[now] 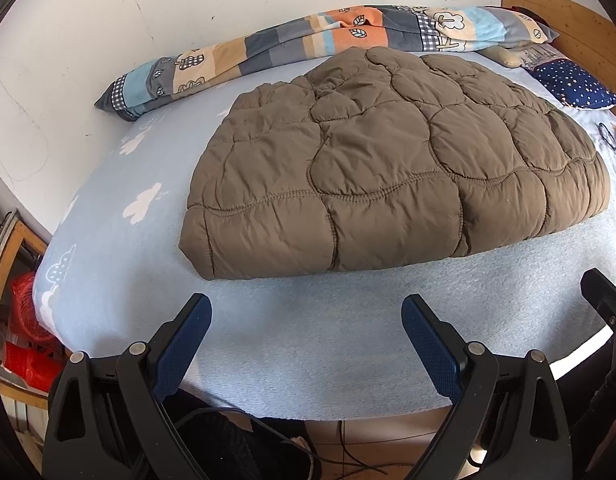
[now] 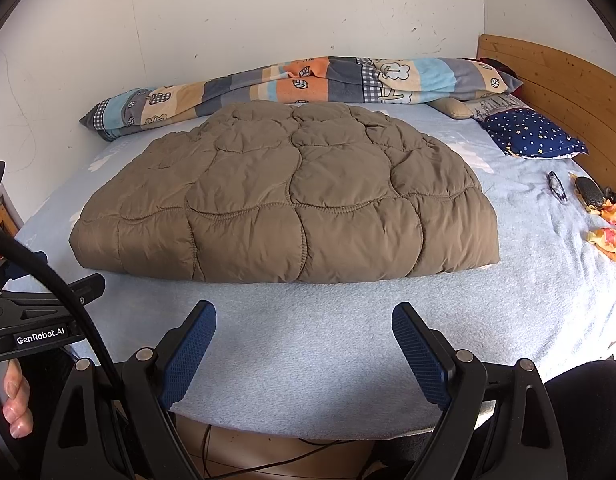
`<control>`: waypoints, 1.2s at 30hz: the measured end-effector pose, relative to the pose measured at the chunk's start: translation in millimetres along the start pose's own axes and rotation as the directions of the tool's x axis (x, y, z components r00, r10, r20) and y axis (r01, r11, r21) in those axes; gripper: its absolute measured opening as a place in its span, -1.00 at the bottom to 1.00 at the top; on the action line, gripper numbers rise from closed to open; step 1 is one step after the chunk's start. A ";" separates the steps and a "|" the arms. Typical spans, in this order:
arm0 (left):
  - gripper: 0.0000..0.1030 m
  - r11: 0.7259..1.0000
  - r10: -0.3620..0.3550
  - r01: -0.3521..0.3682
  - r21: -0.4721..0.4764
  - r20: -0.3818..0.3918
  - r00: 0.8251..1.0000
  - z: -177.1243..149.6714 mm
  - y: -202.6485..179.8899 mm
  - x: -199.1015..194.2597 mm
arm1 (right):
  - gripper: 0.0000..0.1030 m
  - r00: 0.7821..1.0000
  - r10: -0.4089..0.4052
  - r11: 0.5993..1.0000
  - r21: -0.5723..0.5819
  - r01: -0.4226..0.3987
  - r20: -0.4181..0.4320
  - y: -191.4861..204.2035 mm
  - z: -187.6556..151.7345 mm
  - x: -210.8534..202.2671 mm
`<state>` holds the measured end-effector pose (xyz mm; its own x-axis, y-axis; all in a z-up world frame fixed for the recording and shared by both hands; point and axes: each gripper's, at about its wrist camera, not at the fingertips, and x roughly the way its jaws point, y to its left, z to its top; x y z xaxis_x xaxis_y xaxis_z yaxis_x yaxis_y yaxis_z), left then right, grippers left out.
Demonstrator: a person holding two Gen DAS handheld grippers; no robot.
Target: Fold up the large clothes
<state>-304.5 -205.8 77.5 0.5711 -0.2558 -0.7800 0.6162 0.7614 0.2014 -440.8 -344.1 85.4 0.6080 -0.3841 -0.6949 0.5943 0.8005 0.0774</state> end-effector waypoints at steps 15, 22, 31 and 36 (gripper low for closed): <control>0.86 1.000 0.006 -0.006 -0.001 -0.012 1.000 -2.0 0.4 3.3 | 0.80 1.000 -0.002 1.000 0.003 0.002 0.004 -1.5 0.4 -0.6; 0.86 1.000 0.004 -0.004 -0.002 -0.015 1.000 -1.7 1.1 3.8 | 0.80 1.000 -0.001 1.000 0.005 0.001 0.002 -3.4 0.4 -0.7; 0.86 1.000 0.002 -0.002 -0.010 -0.024 1.000 -1.5 3.4 3.9 | 0.80 1.000 -0.002 1.000 0.006 0.002 0.004 -4.3 0.6 -2.2; 0.86 1.000 -0.018 0.017 -0.024 -0.037 0.999 -2.2 7.0 4.2 | 0.80 1.000 0.003 1.000 0.004 -0.003 0.005 -5.5 0.3 -2.3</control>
<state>-299.0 -200.3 74.3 0.5394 -0.2471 -0.8050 0.6126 0.7711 0.1737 -445.3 -347.7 86.8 0.6124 -0.3836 -0.6912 0.5942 0.8001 0.0825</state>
